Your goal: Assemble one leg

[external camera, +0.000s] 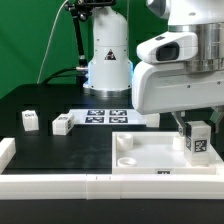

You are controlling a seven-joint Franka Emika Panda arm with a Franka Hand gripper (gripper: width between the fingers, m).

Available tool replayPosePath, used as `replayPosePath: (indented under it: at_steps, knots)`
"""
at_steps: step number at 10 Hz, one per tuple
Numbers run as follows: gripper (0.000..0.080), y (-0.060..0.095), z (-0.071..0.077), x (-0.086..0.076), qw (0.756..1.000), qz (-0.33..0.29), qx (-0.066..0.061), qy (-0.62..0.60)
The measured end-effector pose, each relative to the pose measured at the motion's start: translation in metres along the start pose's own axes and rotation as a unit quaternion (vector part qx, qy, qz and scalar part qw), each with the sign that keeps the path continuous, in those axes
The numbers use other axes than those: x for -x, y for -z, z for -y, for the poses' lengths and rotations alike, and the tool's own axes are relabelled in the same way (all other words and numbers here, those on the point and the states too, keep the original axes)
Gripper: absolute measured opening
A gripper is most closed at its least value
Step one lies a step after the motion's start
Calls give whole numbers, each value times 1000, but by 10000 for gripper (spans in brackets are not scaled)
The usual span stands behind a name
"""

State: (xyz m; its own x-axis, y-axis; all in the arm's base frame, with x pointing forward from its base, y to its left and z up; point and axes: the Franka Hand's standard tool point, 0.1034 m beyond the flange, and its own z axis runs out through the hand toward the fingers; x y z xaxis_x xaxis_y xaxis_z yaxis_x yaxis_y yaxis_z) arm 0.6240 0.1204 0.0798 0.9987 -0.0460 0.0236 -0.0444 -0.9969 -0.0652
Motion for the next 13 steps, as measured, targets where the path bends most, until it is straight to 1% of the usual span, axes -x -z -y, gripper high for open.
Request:
replayPosePath:
  at_steps: [1, 2, 4, 6, 7, 8, 9, 10, 11, 12, 13]
  knots:
    - [291, 0, -1, 0, 999, 0, -2, -51]
    - [291, 1, -4, -1, 993, 1, -9, -115]
    - [291, 0, -5, -2, 975, 3, -11, -221]
    - [291, 0, -7, -2, 945, 6, -14, -328]
    - [291, 1, -7, -2, 926, 6, -13, -378]
    - [291, 0, -6, -1, 900, 7, -12, -436]
    - [291, -1, -5, -1, 883, 8, -11, -469]
    - [291, -1, -5, 0, 873, 8, -11, -487]
    - [291, -1, -2, 0, 847, 12, -15, -531]
    - [394, -1, -2, 0, 859, 12, -15, -512]
    - [537, -1, 2, 1, 862, 12, -15, -506]
